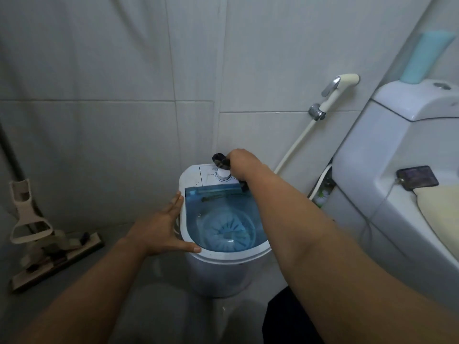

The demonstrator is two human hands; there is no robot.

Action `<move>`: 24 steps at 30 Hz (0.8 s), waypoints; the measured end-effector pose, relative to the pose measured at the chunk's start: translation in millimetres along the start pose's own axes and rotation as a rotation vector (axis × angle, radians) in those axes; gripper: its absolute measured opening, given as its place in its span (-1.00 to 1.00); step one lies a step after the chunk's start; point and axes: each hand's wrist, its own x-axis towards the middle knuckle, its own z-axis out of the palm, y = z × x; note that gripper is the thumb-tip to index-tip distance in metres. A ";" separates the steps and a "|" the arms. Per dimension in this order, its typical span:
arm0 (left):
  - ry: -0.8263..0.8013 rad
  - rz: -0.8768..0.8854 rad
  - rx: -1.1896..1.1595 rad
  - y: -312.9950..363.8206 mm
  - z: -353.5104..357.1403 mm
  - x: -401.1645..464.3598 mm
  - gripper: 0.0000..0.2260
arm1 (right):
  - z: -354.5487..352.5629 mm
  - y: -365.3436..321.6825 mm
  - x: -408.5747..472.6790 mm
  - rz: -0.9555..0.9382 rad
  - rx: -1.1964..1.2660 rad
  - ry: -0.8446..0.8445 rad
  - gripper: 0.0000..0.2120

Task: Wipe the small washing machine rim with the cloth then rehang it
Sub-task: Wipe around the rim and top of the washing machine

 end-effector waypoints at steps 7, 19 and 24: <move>0.022 0.021 -0.059 -2.8 3.2 1.0 0.31 | 27.7 12.2 -18.3 0.057 -0.013 0.115 -0.72; 0.047 0.080 -0.164 -3.3 3.9 -1.9 0.24 | 64.9 17.1 -38.8 0.019 0.000 0.243 -0.65; 0.040 0.076 -0.157 -2.7 2.9 -2.9 0.24 | 71.0 15.9 -47.6 0.029 -0.023 0.212 -0.55</move>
